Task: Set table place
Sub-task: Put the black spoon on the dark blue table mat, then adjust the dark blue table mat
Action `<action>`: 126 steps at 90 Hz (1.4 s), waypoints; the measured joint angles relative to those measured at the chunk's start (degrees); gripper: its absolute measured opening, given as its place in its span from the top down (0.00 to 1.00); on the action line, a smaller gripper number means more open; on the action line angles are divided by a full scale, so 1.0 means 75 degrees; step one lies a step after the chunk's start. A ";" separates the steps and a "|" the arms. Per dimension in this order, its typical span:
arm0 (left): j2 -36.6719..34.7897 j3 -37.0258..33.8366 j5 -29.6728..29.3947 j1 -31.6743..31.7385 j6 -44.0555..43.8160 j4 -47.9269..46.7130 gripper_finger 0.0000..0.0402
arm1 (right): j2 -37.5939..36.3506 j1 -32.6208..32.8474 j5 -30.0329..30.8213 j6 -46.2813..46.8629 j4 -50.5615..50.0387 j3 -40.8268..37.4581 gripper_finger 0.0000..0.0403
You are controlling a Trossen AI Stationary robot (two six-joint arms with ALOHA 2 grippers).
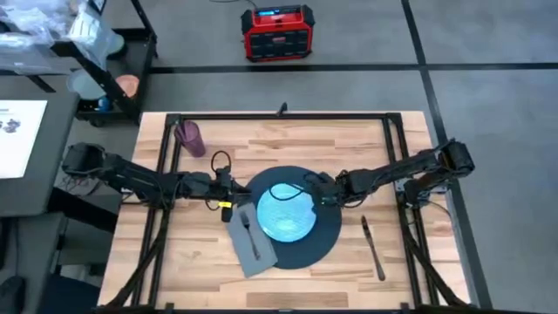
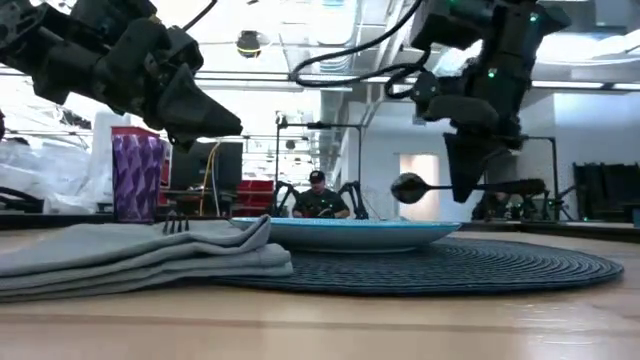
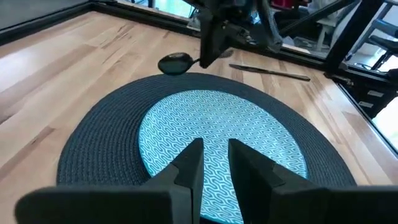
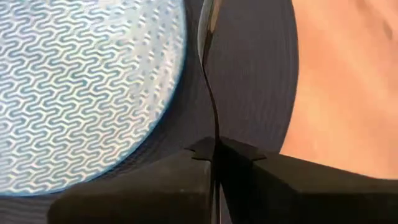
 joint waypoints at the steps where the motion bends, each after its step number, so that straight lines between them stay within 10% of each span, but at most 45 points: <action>1: 0.0000 0.0000 0.0000 0.0000 -0.0003 -0.0005 0.86 | 0.0005 0.0018 0.0000 0.0097 -0.0031 0.0000 1.00; 39: 0.0000 0.0002 0.0000 0.0001 -0.0125 -0.0054 0.86 | 0.0554 0.0576 -0.0069 0.2954 -0.0490 -0.0003 1.00; 126: -0.0003 0.0006 -0.0023 -0.0207 -0.0913 -0.0567 0.86 | 0.0967 0.0807 0.0382 0.1337 0.1237 -0.0009 0.84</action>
